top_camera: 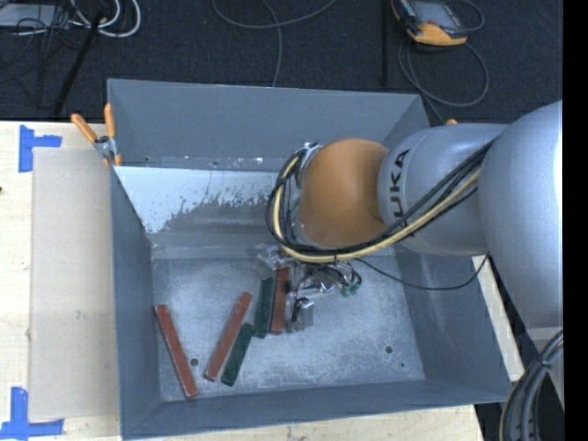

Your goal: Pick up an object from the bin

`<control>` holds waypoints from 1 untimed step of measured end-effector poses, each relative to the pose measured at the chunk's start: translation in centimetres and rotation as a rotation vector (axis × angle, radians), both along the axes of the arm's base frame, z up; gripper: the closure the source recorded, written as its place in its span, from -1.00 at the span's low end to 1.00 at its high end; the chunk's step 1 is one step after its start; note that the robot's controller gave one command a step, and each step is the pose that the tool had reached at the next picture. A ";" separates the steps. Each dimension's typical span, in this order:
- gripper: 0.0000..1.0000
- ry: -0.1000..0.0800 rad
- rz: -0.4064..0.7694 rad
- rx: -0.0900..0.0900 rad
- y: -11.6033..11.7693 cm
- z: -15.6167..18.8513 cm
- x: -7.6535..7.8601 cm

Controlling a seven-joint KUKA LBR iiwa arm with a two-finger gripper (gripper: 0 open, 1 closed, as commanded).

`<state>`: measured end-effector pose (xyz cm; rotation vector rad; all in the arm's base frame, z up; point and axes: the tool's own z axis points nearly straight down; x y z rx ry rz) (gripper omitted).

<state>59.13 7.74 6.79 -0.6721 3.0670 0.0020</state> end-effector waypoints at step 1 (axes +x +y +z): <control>1.00 -0.005 -0.004 -0.001 -0.2 0.5 0.2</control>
Offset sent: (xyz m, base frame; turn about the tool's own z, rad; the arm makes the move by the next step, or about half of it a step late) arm 0.0000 0.0000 0.0000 0.0000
